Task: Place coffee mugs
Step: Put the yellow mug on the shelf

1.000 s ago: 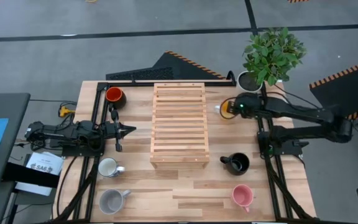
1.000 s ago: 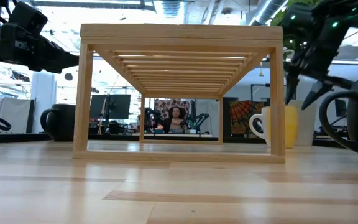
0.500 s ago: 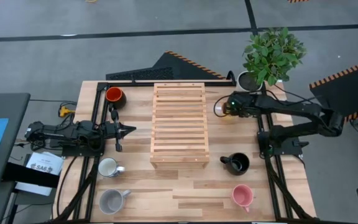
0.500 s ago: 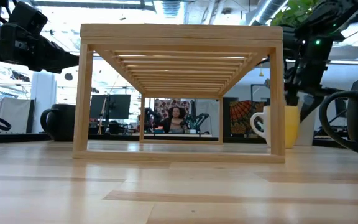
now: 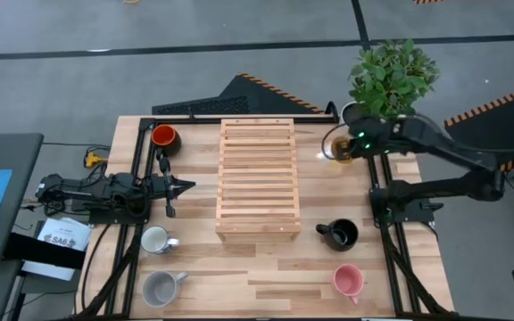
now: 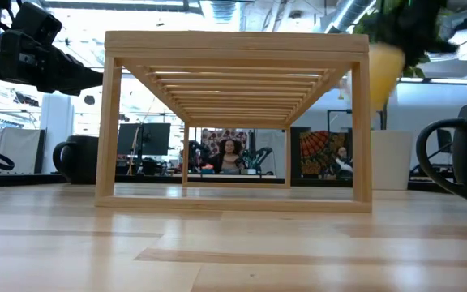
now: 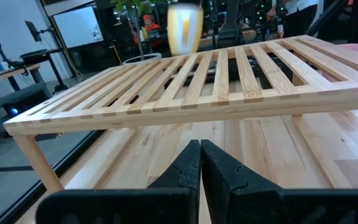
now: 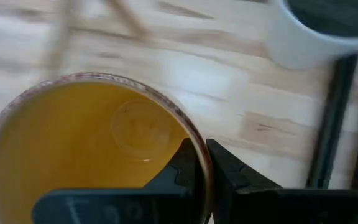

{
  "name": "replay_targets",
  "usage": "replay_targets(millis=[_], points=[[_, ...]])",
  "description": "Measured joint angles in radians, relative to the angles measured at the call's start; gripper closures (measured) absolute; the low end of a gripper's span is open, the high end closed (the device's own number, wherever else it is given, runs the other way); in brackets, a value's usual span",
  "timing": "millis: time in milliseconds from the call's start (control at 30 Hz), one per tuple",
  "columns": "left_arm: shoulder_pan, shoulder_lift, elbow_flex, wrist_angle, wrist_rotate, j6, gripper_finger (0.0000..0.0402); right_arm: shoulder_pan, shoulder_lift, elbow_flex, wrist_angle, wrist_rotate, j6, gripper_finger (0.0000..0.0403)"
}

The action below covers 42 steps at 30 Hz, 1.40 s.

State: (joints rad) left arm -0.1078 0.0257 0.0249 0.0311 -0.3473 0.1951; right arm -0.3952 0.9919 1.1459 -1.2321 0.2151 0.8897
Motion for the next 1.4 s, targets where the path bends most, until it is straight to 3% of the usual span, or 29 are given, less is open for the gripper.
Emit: replay_targets(millis=[133, 267, 533, 833, 1400], points=[[0.0, 0.0, 0.0, 0.0, 0.0, 0.0, 0.0401, 0.05, 0.069, 0.214, 0.053, -0.09, -0.06, 0.0365], [0.0, 0.0, 0.0, 0.0, 0.0, 0.0, 0.0401, 0.088, 0.244, 0.421, 0.079, -0.094, -0.193, 0.0365], [0.0, 0.0, 0.0, 0.0, 0.0, 0.0, 0.0401, 0.031, 0.598, 0.742, 0.052, -0.084, -0.447, 0.0365], [0.0, 0.0, 0.0, 0.0, 0.0, 0.0, 0.0401, -0.061, 0.797, 0.837, 0.027, -0.034, -0.581, 0.0365], [0.0, 0.0, 0.0, 0.0, 0.001, 0.0, 0.0401, -0.105, 0.856, 0.858, -0.023, -0.117, -0.654, 0.036]])
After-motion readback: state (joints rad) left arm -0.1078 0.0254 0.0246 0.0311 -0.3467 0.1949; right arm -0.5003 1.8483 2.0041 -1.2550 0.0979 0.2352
